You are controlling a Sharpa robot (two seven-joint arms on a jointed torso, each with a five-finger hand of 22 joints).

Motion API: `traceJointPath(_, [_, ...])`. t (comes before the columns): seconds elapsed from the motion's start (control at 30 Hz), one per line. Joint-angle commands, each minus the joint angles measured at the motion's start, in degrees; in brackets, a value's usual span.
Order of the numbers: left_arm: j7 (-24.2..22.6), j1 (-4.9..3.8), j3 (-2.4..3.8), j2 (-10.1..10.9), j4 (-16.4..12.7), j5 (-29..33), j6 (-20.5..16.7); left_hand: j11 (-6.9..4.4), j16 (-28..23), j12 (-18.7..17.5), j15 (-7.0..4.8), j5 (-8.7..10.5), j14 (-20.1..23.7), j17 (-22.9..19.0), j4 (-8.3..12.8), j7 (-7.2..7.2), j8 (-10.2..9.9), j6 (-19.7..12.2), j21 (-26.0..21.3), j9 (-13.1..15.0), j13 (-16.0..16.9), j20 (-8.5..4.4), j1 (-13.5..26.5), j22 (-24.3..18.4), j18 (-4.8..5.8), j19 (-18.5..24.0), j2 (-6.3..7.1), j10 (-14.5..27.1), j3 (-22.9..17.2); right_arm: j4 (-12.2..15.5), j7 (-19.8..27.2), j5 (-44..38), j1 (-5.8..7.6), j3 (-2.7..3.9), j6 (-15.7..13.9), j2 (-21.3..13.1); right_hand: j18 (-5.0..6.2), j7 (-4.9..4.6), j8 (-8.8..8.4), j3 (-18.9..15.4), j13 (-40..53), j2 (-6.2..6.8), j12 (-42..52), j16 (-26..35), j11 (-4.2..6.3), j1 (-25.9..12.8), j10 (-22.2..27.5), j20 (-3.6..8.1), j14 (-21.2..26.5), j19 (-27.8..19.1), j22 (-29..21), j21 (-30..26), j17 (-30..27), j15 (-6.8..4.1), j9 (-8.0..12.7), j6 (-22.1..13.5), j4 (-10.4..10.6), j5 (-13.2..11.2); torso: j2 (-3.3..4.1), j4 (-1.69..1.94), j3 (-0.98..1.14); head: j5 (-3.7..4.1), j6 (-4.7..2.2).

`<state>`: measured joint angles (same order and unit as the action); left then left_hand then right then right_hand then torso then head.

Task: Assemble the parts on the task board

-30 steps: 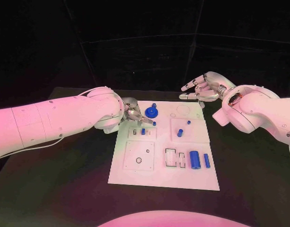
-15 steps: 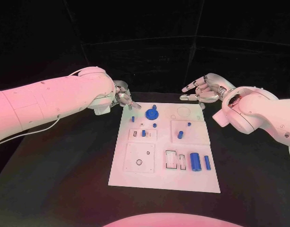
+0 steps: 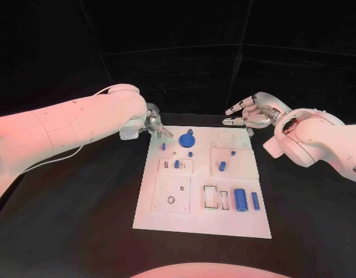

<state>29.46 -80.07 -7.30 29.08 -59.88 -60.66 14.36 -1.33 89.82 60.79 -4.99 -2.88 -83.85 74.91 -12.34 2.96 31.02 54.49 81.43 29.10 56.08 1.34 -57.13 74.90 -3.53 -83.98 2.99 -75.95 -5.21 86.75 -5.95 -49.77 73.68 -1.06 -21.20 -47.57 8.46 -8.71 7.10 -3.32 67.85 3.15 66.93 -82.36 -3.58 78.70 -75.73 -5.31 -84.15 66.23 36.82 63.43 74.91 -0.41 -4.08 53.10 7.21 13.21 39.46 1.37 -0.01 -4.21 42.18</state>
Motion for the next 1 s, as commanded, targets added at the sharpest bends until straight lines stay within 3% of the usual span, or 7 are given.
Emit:
traceJointPath(0.03, [-0.09, 0.23, 0.07, -0.84, 1.26, -1.38, 2.1, 0.09, 0.18, 0.11, 0.35, 0.06, -6.15, 15.09, -0.04, -0.08, 0.04, 0.4, -0.08, -0.07, -0.05, 0.36, 0.26, 2.06, 0.58, -0.21, -0.35, -0.07, 0.4, 0.02, 0.51, 0.13, 0.13, 0.03, 0.15, 0.14, 0.77, 0.05, 0.29, -0.27, -0.06, -0.18, -0.27, 0.24, -0.01, -0.37, 0.25, 0.0, -2.48, -0.2, -0.08, -0.2, 0.01, -0.39, 0.07, -0.15, 0.11, 0.32, 0.04, 0.07, 0.0, 0.08, 0.0])
traceJointPath(0.43, [-0.13, 1.12, 0.05, -2.54, 3.71, -1.77, 3.27, 0.09, 0.18, -0.33, 0.34, 0.06, -6.15, 15.09, -0.01, -0.07, 0.0, 0.4, -0.38, -0.26, -0.63, 0.35, -0.36, 1.67, 0.49, -0.01, -0.27, 0.29, 1.11, 0.03, 0.55, 0.13, 0.13, 0.03, 0.22, 0.29, 0.77, 0.04, 0.3, -0.25, -0.09, -0.31, -0.28, 0.26, -0.01, -0.33, 0.26, 0.0, -2.48, -0.19, -0.13, -0.25, 0.0, -0.39, 0.07, -0.18, 0.14, 0.38, 0.07, -0.07, -0.03, -0.16, 0.27])
traceJointPath(1.0, [0.11, 1.26, 0.05, -3.12, 4.35, -1.79, 5.75, 0.12, 0.18, -0.49, 0.38, 0.05, -6.15, 15.09, 0.46, -0.03, -0.05, 0.42, -0.62, -0.62, -1.0, 0.37, -2.26, 1.43, 0.43, 0.14, -1.13, 0.56, 1.65, -0.06, 0.6, 0.13, 0.12, 0.03, 0.31, 0.45, 0.77, 0.04, 0.36, -0.16, -0.14, -0.6, -0.29, 0.31, 0.0, -0.1, 0.27, 0.01, -2.5, -0.16, -0.22, -0.36, 0.0, -0.4, 0.07, -0.23, 0.11, 0.65, 0.01, 0.01, 0.0, -0.07, 0.72])
